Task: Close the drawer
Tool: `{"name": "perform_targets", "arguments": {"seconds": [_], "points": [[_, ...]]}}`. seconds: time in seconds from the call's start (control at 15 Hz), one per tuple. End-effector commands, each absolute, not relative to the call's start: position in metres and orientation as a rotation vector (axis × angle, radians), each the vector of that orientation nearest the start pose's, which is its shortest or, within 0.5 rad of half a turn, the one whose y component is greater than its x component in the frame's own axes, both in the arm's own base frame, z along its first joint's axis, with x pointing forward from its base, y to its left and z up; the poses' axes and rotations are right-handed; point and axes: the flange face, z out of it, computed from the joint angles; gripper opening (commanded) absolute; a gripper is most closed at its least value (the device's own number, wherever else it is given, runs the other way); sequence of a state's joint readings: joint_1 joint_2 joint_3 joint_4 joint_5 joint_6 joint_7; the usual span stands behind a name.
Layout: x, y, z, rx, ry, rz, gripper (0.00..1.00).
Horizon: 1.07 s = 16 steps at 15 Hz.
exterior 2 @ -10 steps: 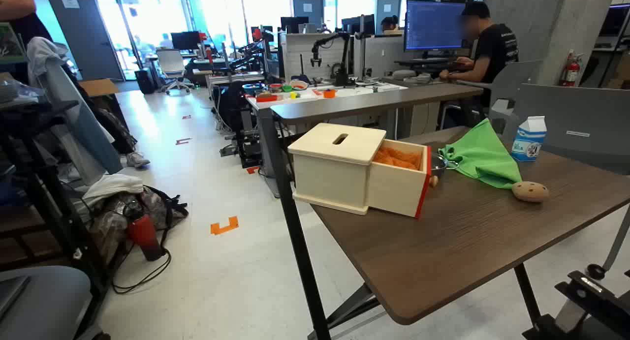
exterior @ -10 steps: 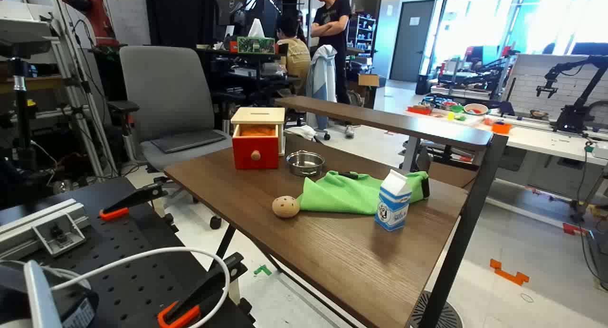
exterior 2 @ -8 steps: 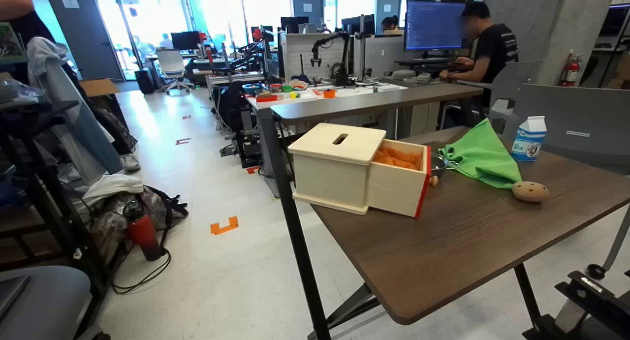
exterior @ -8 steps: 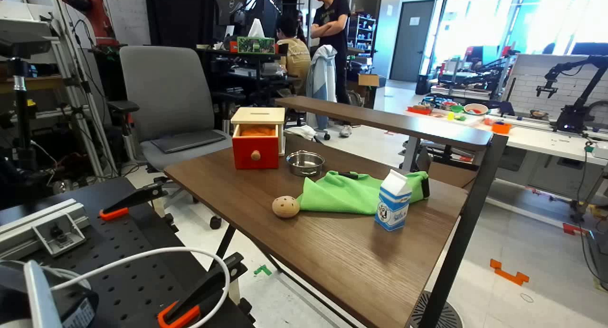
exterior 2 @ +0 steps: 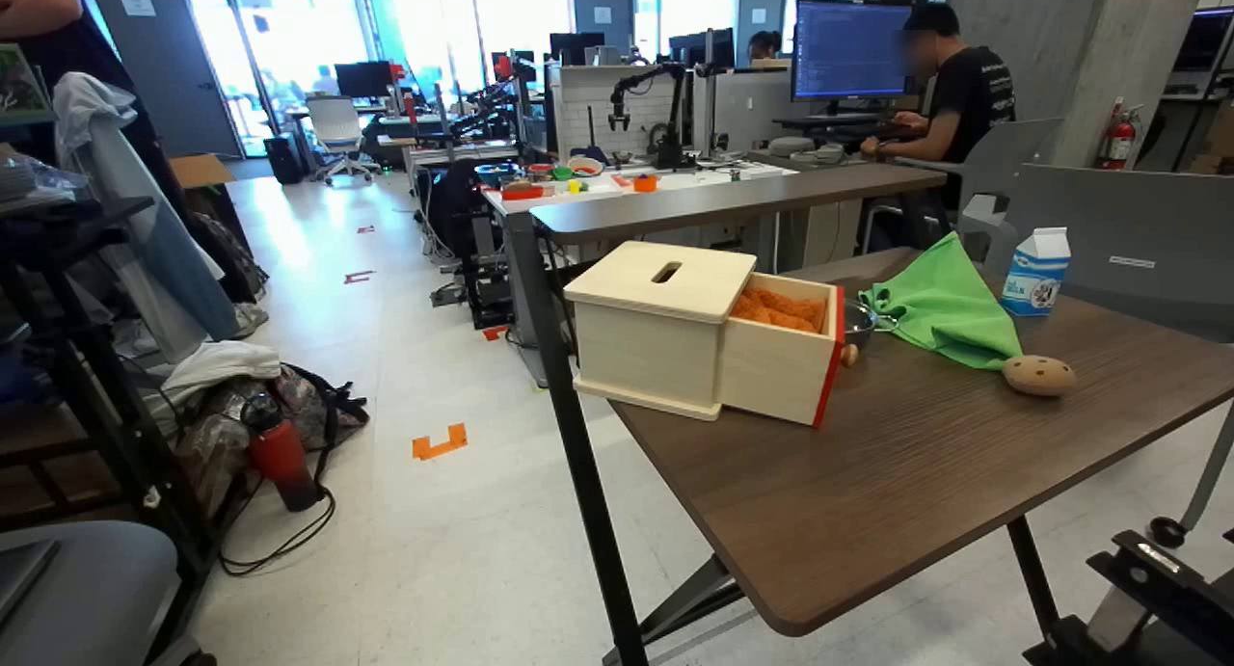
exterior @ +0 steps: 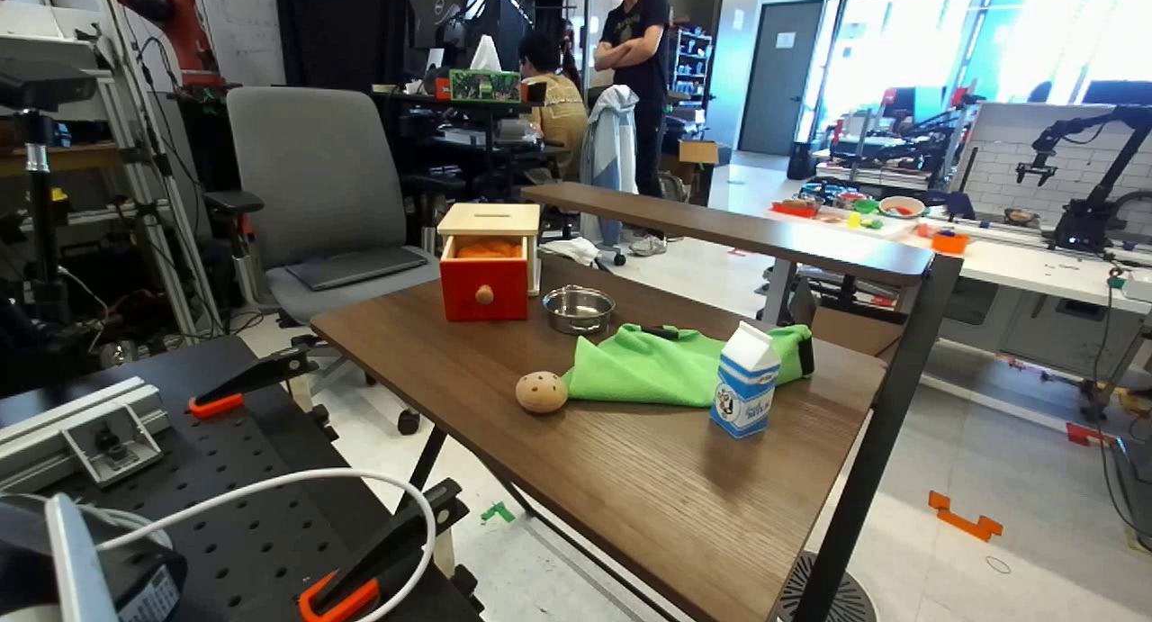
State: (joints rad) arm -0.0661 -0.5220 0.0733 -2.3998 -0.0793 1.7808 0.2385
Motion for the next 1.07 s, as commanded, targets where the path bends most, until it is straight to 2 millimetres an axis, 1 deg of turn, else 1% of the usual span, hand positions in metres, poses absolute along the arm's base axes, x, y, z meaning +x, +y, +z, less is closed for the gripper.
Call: {"name": "perform_targets", "arguments": {"seconds": [0.0, 0.13, 0.27, 0.4, 0.53, 0.67, 0.73, 0.8, 0.87, 0.93, 1.0], "points": [[0.386, -0.004, 0.485, -3.255, 0.256, 0.19, 1.0], [0.392, -0.003, 0.464, -3.275, 0.032, 0.242, 1.0], [0.401, -0.004, 0.438, -3.304, -0.148, 0.282, 1.0], [0.411, -0.004, 0.404, -3.339, -0.332, 0.293, 1.0], [0.42, -0.002, 0.36, -3.366, -0.512, 0.324, 1.0], [0.427, -0.002, 0.313, -3.398, -0.651, 0.425, 1.0], [0.431, -0.004, 0.289, -3.443, -0.617, 0.539, 1.0], [0.418, -0.005, 0.324, -3.407, -0.565, 0.434, 1.0], [0.418, -0.005, 0.303, -3.419, -0.585, 0.505, 1.0], [0.42, -0.005, 0.289, -3.419, -0.596, 0.549, 1.0], [0.423, -0.004, 0.282, -3.417, -0.605, 0.573, 1.0]]}}
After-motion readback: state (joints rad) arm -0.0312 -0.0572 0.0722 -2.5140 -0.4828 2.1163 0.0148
